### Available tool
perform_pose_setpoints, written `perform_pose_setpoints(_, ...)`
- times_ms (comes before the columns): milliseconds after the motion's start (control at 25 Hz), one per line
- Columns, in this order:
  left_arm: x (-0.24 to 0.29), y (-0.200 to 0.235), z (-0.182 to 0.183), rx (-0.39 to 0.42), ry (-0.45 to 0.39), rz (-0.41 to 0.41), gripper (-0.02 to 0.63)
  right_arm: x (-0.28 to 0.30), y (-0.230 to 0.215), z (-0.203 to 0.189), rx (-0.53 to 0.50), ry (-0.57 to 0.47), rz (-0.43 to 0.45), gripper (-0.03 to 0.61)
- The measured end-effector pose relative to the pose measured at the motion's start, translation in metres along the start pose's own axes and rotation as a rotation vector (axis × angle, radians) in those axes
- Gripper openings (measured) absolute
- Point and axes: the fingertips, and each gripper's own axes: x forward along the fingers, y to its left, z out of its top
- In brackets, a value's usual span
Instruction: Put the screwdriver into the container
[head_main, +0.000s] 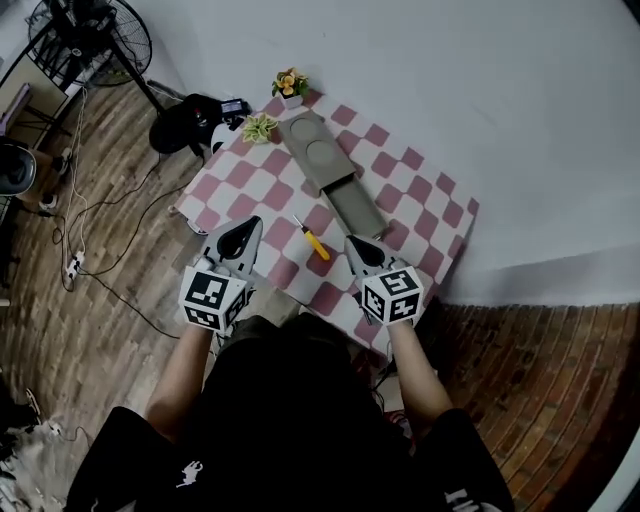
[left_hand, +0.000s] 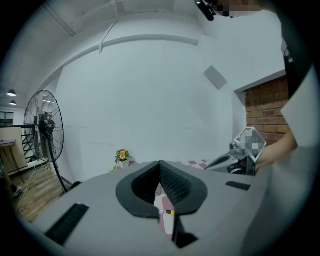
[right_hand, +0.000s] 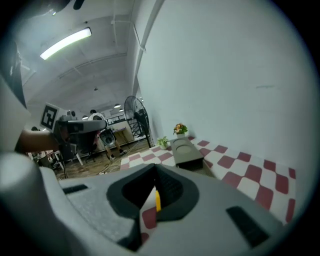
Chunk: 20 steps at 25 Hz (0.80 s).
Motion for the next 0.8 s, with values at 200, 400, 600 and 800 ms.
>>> perform_pose_setpoints(200,0.019,0.008,-0.021,0.028,0.067,0.019,0.002,0.045,0.006,-0.038,-0.031,0.126,0.044,0.005)
perform_pose_setpoints(400,0.035,0.022,-0.042,-0.011,0.108,-0.021,0.002,0.086,0.012,-0.072,-0.016,0.236,0.060,0.018)
perform_pose_setpoints(600,0.051,0.035,-0.060,-0.029,0.139,-0.079,0.002,0.115,0.010,-0.106,-0.093,0.360,0.030,0.074)
perform_pose_setpoints(800,0.063,0.042,-0.078,-0.037,0.185,-0.117,0.002,0.131,0.006,-0.136,-0.176,0.486,0.003,0.123)
